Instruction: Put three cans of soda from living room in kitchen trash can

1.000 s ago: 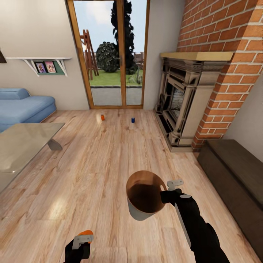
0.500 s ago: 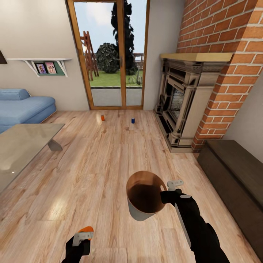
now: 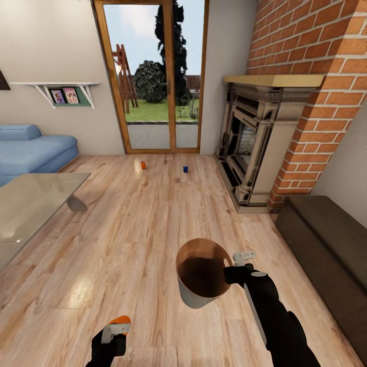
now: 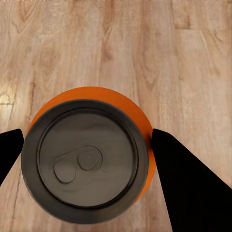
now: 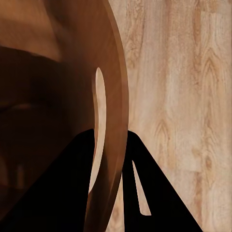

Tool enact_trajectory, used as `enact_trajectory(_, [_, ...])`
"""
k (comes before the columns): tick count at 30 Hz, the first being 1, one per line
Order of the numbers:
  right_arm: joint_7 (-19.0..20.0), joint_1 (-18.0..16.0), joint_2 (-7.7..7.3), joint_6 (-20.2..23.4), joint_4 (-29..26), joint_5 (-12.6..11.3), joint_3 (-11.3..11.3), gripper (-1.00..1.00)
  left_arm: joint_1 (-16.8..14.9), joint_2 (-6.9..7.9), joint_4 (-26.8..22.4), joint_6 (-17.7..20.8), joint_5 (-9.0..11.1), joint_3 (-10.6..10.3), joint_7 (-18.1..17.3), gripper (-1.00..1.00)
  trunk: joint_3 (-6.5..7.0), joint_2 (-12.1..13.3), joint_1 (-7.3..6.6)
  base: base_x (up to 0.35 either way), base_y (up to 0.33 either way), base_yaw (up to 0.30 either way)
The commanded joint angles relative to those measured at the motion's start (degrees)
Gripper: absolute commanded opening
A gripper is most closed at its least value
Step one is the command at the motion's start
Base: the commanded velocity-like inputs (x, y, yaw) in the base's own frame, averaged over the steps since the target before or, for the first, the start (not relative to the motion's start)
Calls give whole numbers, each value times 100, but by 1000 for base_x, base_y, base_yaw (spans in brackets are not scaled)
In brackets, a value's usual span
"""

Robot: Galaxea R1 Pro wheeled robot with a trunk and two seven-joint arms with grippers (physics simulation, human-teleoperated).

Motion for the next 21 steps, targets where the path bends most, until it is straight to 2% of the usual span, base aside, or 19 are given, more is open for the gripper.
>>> enact_trajectory(1, [18, -2, 1, 3, -3, -74, 1, -100, 0, 0, 0, 1, -12, 0, 0, -100, 9, 0, 0, 0, 0, -44])
enact_trajectory(11, [18, -2, 1, 3, -1, -70, 1, -100, 0, -1, 0, 6, -12, 0, -2, -100, 70, 0, 0, 0, 0, -37])
enact_trajectory(21, [15, -2, 1, 3, -3, -70, 1, -100, 0, -1, 0, 30, -12, 8, -13, -100, 251, 401, -220, 0, 0, -1])
